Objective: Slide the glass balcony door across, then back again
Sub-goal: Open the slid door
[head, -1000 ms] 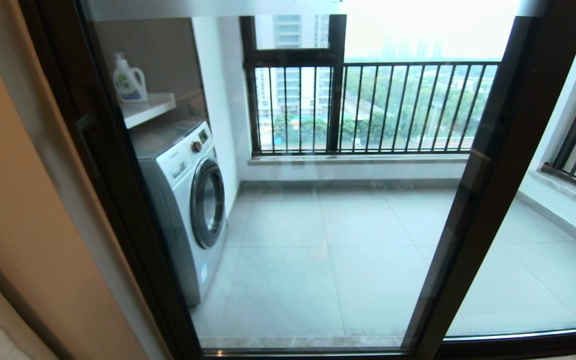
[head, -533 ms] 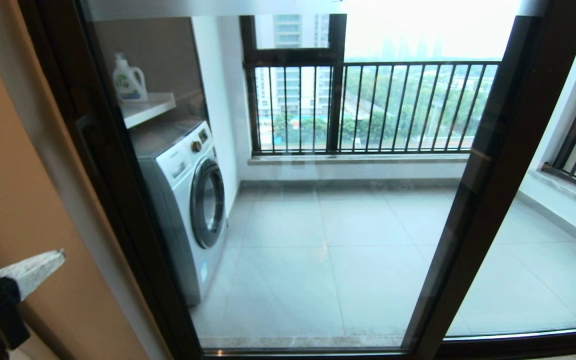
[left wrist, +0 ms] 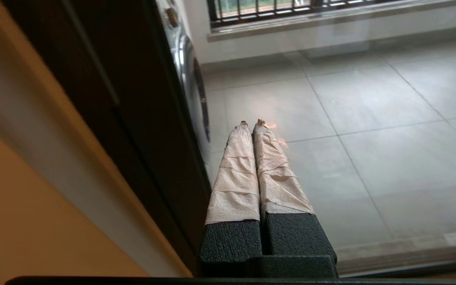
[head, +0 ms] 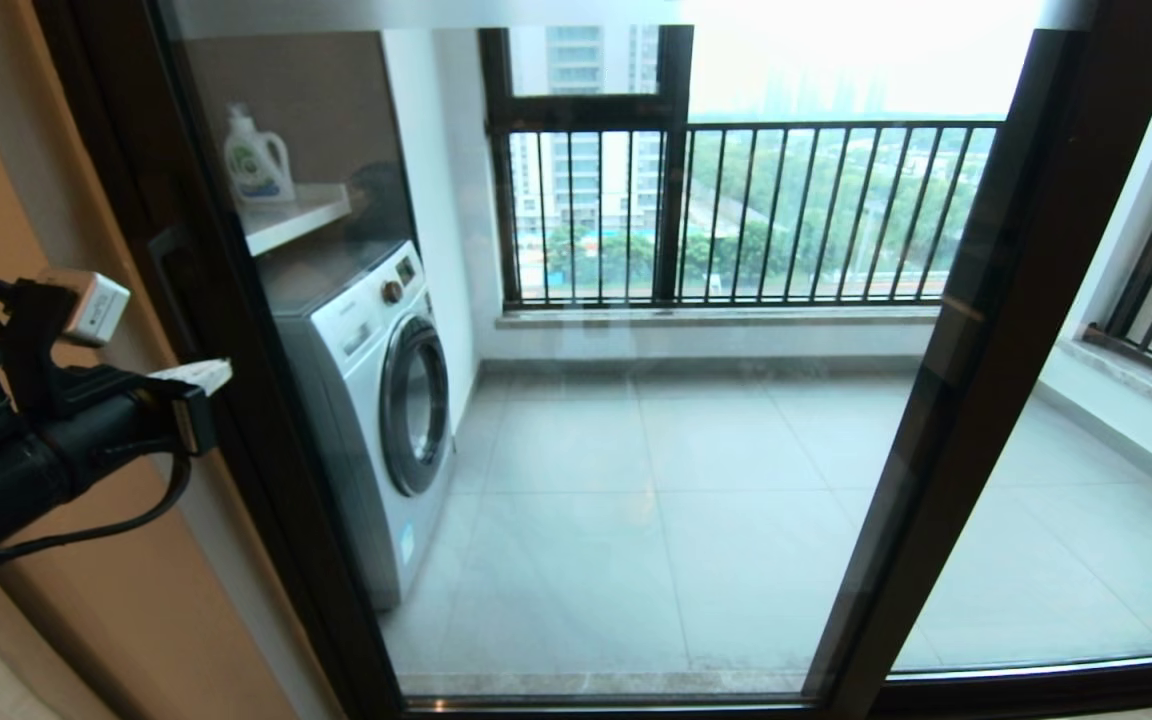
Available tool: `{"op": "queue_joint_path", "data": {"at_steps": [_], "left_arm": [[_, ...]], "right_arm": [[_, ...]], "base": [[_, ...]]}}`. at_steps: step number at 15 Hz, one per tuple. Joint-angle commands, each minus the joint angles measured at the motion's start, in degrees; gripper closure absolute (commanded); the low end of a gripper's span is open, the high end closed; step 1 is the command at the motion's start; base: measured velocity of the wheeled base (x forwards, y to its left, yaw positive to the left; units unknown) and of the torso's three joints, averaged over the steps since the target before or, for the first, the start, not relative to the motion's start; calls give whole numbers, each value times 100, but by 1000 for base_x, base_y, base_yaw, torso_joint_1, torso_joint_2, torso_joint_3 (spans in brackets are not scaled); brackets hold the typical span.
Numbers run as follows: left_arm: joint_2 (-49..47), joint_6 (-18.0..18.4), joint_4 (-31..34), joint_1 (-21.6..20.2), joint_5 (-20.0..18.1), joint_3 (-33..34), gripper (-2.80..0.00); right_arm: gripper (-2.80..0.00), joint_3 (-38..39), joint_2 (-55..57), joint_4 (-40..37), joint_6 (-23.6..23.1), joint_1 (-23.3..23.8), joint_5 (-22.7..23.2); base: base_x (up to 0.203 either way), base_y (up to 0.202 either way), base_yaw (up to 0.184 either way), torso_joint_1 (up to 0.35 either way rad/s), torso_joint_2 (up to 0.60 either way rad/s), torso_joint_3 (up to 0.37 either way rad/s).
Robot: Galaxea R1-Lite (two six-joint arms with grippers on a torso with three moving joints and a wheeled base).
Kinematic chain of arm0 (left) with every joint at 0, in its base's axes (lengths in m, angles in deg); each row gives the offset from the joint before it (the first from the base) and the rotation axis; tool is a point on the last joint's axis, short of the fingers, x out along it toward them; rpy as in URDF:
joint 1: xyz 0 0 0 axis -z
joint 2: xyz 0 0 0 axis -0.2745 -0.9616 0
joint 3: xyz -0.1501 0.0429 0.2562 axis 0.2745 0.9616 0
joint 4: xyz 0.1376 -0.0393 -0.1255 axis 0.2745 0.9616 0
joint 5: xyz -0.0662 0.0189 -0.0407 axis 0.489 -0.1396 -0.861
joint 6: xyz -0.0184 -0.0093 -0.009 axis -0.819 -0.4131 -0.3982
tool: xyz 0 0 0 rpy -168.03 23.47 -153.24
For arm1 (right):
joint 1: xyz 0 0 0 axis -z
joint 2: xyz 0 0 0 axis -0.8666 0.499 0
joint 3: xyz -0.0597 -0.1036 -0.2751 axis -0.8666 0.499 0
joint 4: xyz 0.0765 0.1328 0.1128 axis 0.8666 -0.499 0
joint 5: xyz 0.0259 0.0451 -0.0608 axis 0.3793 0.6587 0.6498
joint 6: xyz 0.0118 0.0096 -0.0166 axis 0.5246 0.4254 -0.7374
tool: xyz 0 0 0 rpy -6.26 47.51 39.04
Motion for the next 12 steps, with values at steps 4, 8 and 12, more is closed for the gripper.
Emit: {"op": "queue_joint_path", "data": {"at_steps": [4,8,12], "left_arm": [[-69,23,86,-604,-224,-146,0],[-172,26,129,-930,-540,-263,0],[-500,63,94,-964,-532,-524,0]], "right_arm": [[0,62,7,3,1,0,0],[0,62,7,3,1,0,0],[0,62,7,3,1,0,0]], "base": [[0,0,0,0,0,0],[0,0,0,0,0,0],[0,0,0,0,0,0]]}}
